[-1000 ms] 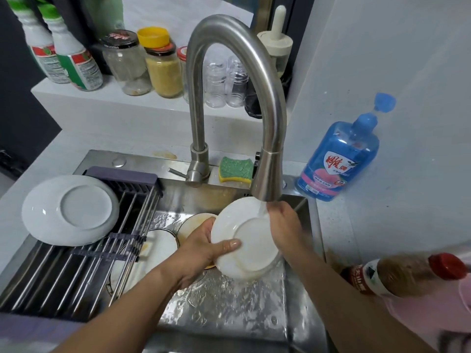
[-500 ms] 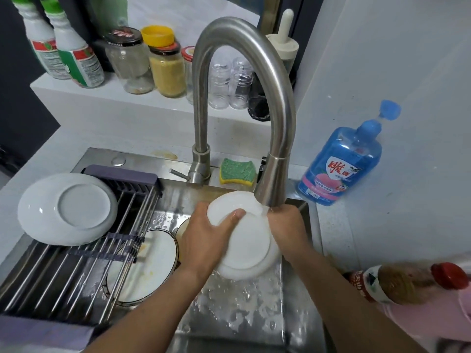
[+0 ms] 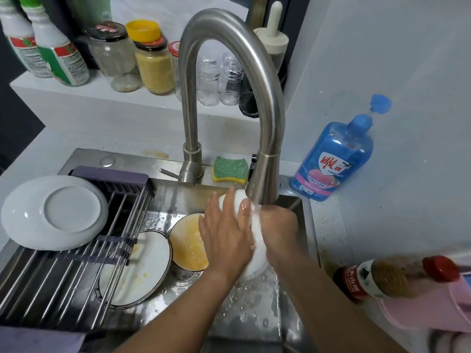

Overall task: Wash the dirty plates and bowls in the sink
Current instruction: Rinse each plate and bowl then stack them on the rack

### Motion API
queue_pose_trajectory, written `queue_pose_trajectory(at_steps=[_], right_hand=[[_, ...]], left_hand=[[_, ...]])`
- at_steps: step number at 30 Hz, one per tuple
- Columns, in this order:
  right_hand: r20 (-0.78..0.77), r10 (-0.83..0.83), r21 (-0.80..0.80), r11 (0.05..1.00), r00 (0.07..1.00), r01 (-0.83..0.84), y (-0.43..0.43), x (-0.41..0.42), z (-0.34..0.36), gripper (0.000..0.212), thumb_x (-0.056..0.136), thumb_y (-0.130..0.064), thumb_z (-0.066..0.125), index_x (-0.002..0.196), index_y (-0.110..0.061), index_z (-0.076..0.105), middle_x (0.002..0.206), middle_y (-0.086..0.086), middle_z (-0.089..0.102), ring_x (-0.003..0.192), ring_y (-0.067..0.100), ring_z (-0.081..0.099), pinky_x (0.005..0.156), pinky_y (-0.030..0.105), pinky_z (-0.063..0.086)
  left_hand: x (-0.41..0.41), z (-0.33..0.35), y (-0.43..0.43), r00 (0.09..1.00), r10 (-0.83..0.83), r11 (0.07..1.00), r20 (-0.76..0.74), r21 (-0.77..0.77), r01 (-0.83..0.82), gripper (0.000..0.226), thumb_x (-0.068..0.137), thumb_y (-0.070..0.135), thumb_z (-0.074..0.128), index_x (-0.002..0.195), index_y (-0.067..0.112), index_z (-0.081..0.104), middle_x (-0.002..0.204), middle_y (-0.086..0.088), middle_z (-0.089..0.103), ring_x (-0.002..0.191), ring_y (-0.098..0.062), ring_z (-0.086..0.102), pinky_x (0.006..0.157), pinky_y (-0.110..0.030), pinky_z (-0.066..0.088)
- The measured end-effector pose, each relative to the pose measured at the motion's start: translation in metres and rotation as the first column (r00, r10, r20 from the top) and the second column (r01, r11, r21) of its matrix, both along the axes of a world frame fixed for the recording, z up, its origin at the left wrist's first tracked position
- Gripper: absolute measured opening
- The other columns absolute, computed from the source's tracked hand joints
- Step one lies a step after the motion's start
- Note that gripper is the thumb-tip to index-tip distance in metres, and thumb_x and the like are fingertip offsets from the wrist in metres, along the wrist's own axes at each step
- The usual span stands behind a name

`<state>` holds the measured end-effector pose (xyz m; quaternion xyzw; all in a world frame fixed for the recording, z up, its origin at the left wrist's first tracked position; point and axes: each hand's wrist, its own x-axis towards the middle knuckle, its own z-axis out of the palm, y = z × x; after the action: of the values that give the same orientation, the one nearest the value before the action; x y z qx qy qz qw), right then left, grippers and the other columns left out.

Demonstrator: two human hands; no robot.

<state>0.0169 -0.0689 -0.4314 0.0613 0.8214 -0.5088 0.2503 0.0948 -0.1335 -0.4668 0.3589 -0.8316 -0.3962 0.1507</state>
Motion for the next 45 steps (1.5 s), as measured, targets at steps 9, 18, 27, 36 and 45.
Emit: queue_pose_trajectory(at_steps=[9, 18, 27, 36, 45], right_hand=[[0.181, -0.214, -0.106, 0.966, 0.960, 0.235, 0.013, 0.009, 0.000, 0.044, 0.083, -0.057, 0.074, 0.086, -0.014, 0.074, 0.083, 0.002, 0.074, 0.076, 0.019, 0.067, 0.065, 0.028, 0.050], [0.336, -0.149, -0.132, 0.970, 0.930, 0.204, 0.017, -0.008, -0.026, 0.071, 0.067, -0.075, 0.072, 0.102, -0.013, 0.076, 0.090, 0.006, 0.079, 0.087, 0.031, 0.075, 0.089, 0.051, 0.060], [0.027, 0.442, 0.279, 0.858, 0.897, -0.431, -0.025, -0.006, -0.009, 0.045, 0.099, -0.059, 0.044, 0.120, -0.022, 0.061, 0.116, 0.007, 0.060, 0.118, 0.031, 0.057, 0.093, 0.036, 0.042], [0.030, 0.588, 0.371, 0.744, 0.808, -0.555, -0.041, 0.011, 0.014, 0.052, 0.096, -0.073, 0.031, 0.114, -0.032, 0.058, 0.129, 0.005, 0.052, 0.124, 0.025, 0.049, 0.111, 0.048, 0.034], [0.191, 0.026, 0.079, 0.996, 0.981, -0.042, -0.016, -0.007, -0.020, 0.051, 0.100, -0.055, 0.045, 0.108, -0.011, 0.069, 0.110, 0.019, 0.069, 0.104, 0.036, 0.066, 0.096, 0.045, 0.053]], left_hand=[[0.016, 0.001, -0.040, 0.966, 0.255, 0.768, 0.038, 0.600, -0.226, 0.059, 0.104, 0.063, 0.030, 0.105, 0.020, 0.070, 0.106, 0.000, 0.073, 0.104, -0.026, 0.065, 0.089, -0.034, 0.045], [0.051, -0.009, -0.054, 0.934, 0.241, -0.055, -0.264, 0.957, 0.285, 0.067, 0.057, 0.008, 0.097, 0.119, 0.006, 0.074, 0.129, -0.023, 0.067, 0.113, -0.037, 0.069, 0.085, -0.060, 0.058], [0.057, 0.015, -0.052, 0.949, -0.171, 0.192, -0.265, 0.936, 0.296, 0.057, 0.084, -0.016, 0.070, 0.132, 0.013, 0.062, 0.129, -0.020, 0.068, 0.123, -0.038, 0.064, 0.108, -0.058, 0.047], [0.065, 0.027, -0.059, 0.967, -0.124, 0.247, -0.224, 0.937, 0.249, 0.064, 0.081, -0.023, 0.064, 0.130, 0.017, 0.062, 0.118, -0.015, 0.074, 0.113, -0.033, 0.069, 0.103, -0.051, 0.053], [0.083, 0.023, -0.066, 0.911, 0.162, 0.115, -0.379, 0.924, 0.364, 0.066, 0.081, -0.013, 0.069, 0.141, 0.005, 0.052, 0.133, -0.023, 0.064, 0.123, -0.039, 0.063, 0.094, -0.052, 0.057]])
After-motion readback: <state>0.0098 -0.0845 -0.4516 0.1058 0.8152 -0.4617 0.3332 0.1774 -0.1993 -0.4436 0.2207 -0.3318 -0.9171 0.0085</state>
